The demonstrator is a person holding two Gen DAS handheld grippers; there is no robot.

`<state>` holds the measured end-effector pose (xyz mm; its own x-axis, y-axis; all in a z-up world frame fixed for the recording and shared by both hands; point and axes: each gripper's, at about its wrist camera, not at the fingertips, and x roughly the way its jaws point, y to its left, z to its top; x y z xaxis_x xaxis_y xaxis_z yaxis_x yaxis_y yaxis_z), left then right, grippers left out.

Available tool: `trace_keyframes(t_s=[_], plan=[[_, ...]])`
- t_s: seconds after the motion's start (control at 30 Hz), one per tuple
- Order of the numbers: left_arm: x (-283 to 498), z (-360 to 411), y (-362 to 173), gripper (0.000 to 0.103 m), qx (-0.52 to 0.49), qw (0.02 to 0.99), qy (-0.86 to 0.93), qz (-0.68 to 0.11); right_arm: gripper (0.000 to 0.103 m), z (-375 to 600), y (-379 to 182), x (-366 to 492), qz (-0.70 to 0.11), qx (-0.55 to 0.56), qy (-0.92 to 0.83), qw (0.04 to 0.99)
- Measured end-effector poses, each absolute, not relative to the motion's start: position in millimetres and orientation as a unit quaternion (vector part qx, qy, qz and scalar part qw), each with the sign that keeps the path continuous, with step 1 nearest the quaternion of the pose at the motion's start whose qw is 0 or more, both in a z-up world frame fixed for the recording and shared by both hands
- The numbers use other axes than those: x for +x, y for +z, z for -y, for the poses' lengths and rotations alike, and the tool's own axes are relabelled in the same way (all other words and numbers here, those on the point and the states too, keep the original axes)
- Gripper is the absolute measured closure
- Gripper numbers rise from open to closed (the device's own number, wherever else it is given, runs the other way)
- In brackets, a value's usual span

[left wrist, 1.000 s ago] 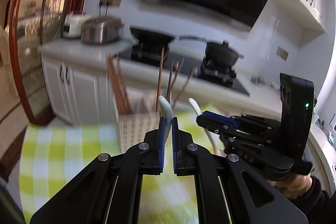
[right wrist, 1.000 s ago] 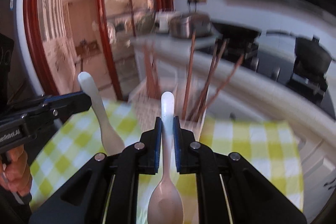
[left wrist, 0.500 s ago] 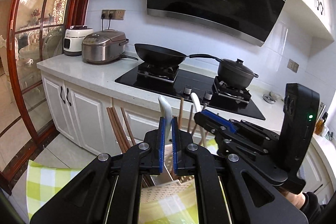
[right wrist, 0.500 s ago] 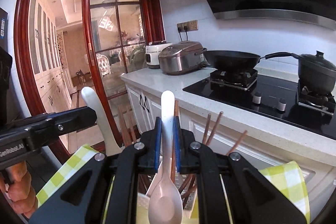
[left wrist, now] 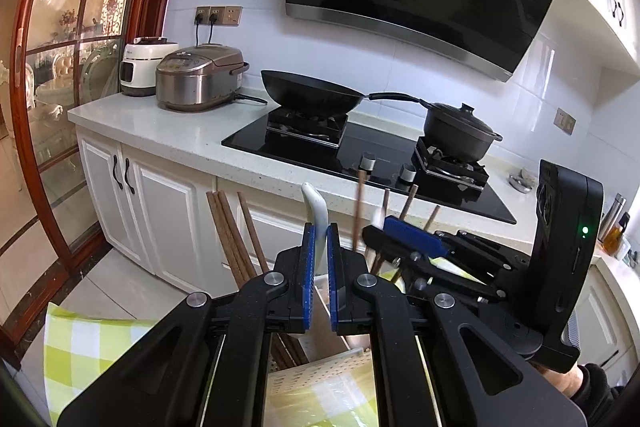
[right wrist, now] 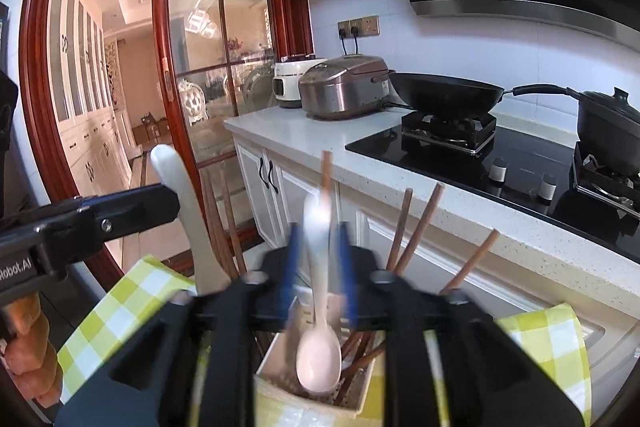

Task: Organize utensils
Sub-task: 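Lower both spoons into the caddy and open both tools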

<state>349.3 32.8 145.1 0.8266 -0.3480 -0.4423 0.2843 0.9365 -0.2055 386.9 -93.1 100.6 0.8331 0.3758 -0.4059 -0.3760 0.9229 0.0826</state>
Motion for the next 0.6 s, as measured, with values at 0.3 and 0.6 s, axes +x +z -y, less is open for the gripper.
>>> trace_keyframes(t_s=[0.3,0.6], plan=[[356.5,-36.1,132.6,0.096,-0.079,0.942,-0.165,-0.28,0.067,110.7,105.7,362.1,-0.207,0.009,0.19,0.96],[307.5,-48.0,122.6,0.089,-0.08,0.955,-0.142,-0.249,0.056,146.4,95.2,317.0,-0.192,0.033,0.175,0.965]])
